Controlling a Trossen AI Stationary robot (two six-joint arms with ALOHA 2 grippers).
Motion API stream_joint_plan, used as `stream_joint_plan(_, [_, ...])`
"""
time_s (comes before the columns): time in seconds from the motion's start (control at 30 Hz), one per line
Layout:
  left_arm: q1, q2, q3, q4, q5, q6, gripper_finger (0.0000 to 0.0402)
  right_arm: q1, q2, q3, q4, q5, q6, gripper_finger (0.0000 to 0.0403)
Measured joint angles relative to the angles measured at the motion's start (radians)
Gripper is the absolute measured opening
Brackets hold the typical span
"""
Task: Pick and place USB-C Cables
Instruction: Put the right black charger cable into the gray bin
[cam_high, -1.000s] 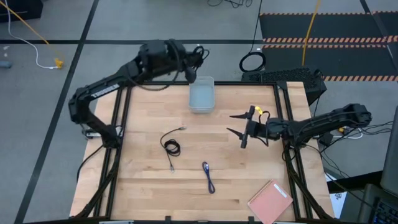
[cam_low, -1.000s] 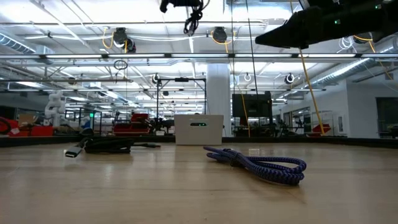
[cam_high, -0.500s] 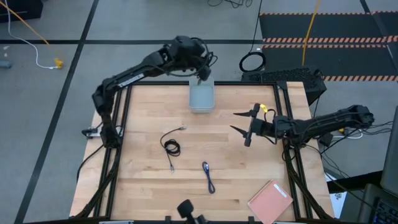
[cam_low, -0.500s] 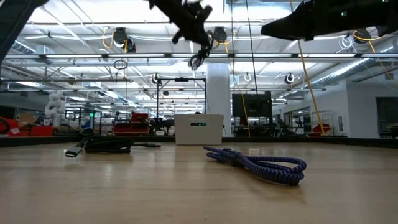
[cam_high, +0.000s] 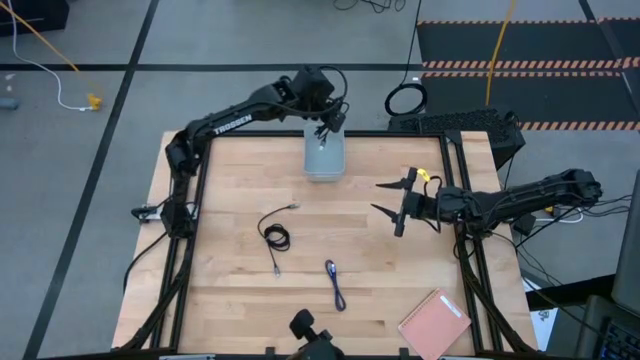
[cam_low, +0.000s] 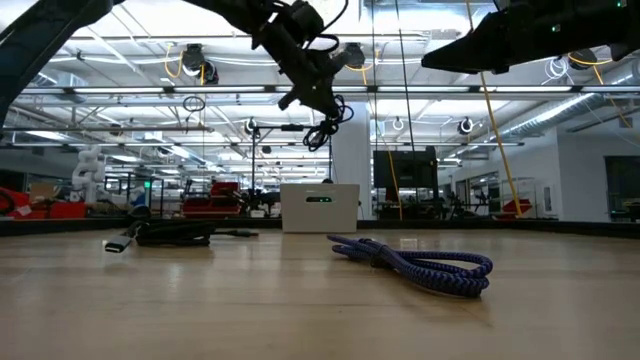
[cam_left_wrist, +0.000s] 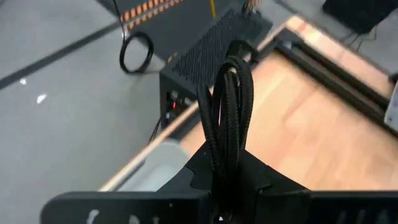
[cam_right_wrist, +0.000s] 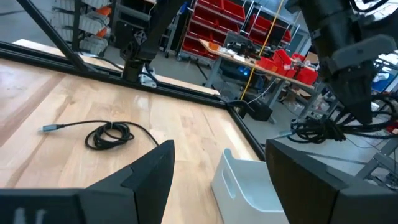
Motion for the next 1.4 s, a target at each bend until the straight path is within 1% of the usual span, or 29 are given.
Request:
stream_joint_plan(0.1, [0.004, 0.002, 0.001, -0.102, 0.000, -0.009, 0.0027, 0.000, 0.000, 0.000, -0.001, 0.000, 0.001, 0.0242])
stream_joint_plan(0.23, [-0.004, 0.039, 0.000, -0.163, -0.002, -0.018, 0.0012, 0.000, 0.000, 0.000, 0.001, 0.000, -0.010, 0.0242])
stream_joint_plan(0.33, [-0.010, 0.067, 0.000, -0.162, 0.003, -0.018, 0.0011, 0.000, 0.000, 0.000, 0.004, 0.000, -0.014, 0.0242])
stream_joint_plan(0.47, [-0.013, 0.111, 0.000, -0.162, 0.004, -0.026, 0.0030, 0.000, 0.000, 0.000, 0.004, 0.000, -0.011, 0.0242])
stream_joint_plan(0.57, [-0.013, 0.133, 0.000, -0.161, 0.003, -0.026, 0.0035, 0.000, 0.000, 0.000, 0.003, 0.000, -0.009, 0.0242])
stream_joint_plan(0.83, [-0.013, 0.188, 0.000, -0.140, 0.006, -0.026, 0.0012, 0.000, 0.000, 0.000, -0.018, 0.000, -0.007, 0.0242])
stream_joint_plan(0.9, [-0.013, 0.206, 0.000, -0.134, 0.006, -0.026, 0.0014, -0.001, 0.000, 0.000, -0.018, 0.000, -0.002, 0.0242])
stream_joint_plan(1.1, [-0.013, 0.248, 0.000, -0.131, 0.007, -0.029, 0.0037, -0.002, 0.000, 0.000, -0.025, 0.001, 0.001, 0.0242])
stream_joint_plan(1.4, [-0.004, 0.270, 0.000, -0.124, -0.011, -0.038, 0.0025, -0.002, 0.000, 0.000, -0.030, 0.001, 0.001, 0.0242])
